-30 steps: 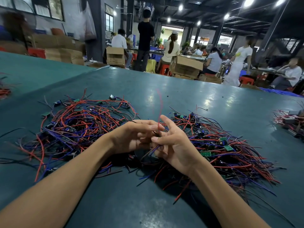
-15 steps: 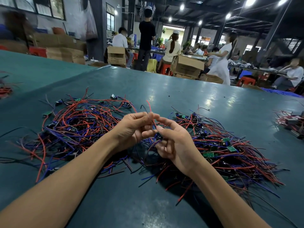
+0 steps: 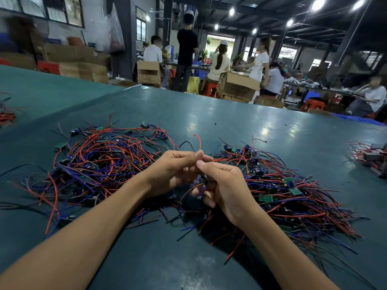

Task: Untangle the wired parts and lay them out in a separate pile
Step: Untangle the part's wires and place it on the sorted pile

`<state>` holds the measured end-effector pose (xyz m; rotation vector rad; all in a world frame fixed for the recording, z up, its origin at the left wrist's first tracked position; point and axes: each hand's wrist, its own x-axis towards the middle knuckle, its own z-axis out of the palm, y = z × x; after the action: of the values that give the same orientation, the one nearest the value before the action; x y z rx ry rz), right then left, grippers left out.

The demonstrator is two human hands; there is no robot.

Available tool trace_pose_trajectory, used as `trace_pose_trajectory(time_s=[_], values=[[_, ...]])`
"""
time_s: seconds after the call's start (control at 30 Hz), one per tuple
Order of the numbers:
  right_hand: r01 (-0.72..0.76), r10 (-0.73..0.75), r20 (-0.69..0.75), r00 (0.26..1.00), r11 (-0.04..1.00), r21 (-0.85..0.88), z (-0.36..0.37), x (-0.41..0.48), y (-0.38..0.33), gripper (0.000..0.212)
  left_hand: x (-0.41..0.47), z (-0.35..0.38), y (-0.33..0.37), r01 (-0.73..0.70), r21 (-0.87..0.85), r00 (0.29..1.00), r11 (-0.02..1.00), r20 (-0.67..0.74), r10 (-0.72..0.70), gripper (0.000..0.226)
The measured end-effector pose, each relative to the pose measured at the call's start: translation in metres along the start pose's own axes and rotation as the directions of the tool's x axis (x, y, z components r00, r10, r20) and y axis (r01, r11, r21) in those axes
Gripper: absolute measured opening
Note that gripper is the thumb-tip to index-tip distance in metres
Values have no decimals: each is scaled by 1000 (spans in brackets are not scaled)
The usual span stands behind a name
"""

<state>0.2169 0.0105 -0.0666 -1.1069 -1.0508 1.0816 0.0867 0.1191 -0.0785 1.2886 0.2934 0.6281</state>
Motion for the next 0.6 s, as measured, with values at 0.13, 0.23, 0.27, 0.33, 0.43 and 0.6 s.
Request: trace_pose_trajectory(time_s=[0.13, 0.23, 0.27, 0.33, 0.43, 0.6], values=[[44, -44, -3, 999, 998, -39, 0, 0, 2, 22, 1, 0, 1, -17, -22, 1000, 1000, -26, 16, 24], [82, -83, 0, 997, 991, -106, 0, -1, 4, 28, 3, 1, -2, -79, 40, 984, 996, -155, 84, 22], [97, -96, 15, 995, 987, -130, 0, -2, 4, 30, 5, 1, -3, -94, 58, 973, 994, -204, 104, 22], [132, -124, 56, 991, 976, -174, 3, -4, 6, 32, 7, -1, -5, -114, 82, 949, 990, -287, 133, 24], [173, -162, 68, 984, 961, -215, 3, -6, 5, 33, 8, -1, -5, -135, 134, 928, 982, -329, 173, 25], [194, -186, 57, 981, 951, -241, 2, -8, 4, 34, 12, -1, -9, -140, 202, 881, 969, -421, 215, 39]])
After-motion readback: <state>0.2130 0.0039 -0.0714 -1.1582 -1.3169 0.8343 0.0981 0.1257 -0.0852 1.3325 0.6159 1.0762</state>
